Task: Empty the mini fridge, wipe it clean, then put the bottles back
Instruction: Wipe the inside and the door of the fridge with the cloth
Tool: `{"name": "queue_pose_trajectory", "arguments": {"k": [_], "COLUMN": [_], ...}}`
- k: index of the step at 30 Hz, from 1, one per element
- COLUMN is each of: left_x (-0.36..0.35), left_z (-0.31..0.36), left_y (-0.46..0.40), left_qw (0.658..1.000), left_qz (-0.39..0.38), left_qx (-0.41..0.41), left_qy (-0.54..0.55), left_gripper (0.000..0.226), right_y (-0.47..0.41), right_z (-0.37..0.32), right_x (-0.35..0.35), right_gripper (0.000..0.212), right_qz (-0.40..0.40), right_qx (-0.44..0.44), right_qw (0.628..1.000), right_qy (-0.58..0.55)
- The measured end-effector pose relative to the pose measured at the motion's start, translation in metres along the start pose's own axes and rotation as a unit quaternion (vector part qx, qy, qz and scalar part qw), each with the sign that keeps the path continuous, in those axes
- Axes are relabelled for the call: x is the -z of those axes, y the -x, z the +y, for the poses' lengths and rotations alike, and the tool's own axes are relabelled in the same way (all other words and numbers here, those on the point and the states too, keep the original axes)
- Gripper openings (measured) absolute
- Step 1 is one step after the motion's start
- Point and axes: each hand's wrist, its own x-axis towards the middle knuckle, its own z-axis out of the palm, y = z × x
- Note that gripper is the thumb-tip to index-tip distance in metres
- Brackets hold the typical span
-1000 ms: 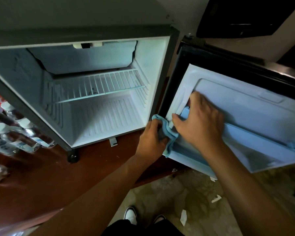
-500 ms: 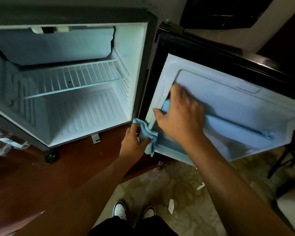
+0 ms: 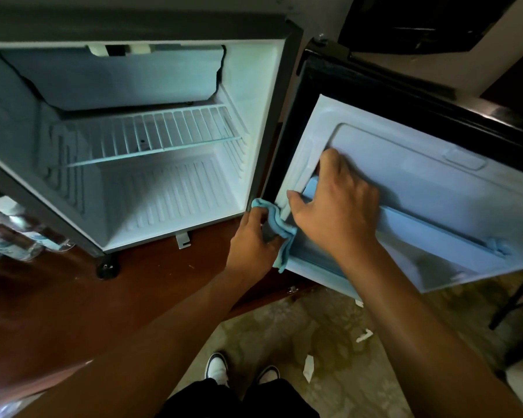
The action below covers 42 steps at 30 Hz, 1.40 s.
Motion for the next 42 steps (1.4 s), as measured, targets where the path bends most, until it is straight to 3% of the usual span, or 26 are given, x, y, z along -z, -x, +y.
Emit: {"name": "queue_pose_trajectory", "arguments": {"k": [13,21,36,42], "left_x": [-0.013,-0.025,-0.037,-0.03], "left_z": [-0.031,-0.062,-0.072,-0.059], "left_y": [-0.002,-0.003,-0.012,-0.006], "left_qw": [0.992,0.961,0.956,0.97], "left_qz": [-0.045,-0.097,-0.112,-0.103], "left_qx": [0.077,0.181,0.231,0.186], "left_qy": [0.093,0.184,0.139,0.12], "left_gripper": [0.06,0.074,0.071,0.061], "right_y": [0.0,0.0,0.0,0.0], "right_z": [0.001,-0.001,-0.001,0.002], "right_x": [0.0,0.002,0.003,0.001], "right_gripper": [0.051,0.052,0.049,0.049], "right_qz": [-0.018,-0.009,-0.026,-0.024], "right_qx": [0.003,-0.001,0.005,0.01], "right_qw": [1.0,1.0,1.0,1.0], "right_qy": [-0.008,-0.001,-0.011,-0.006]}}
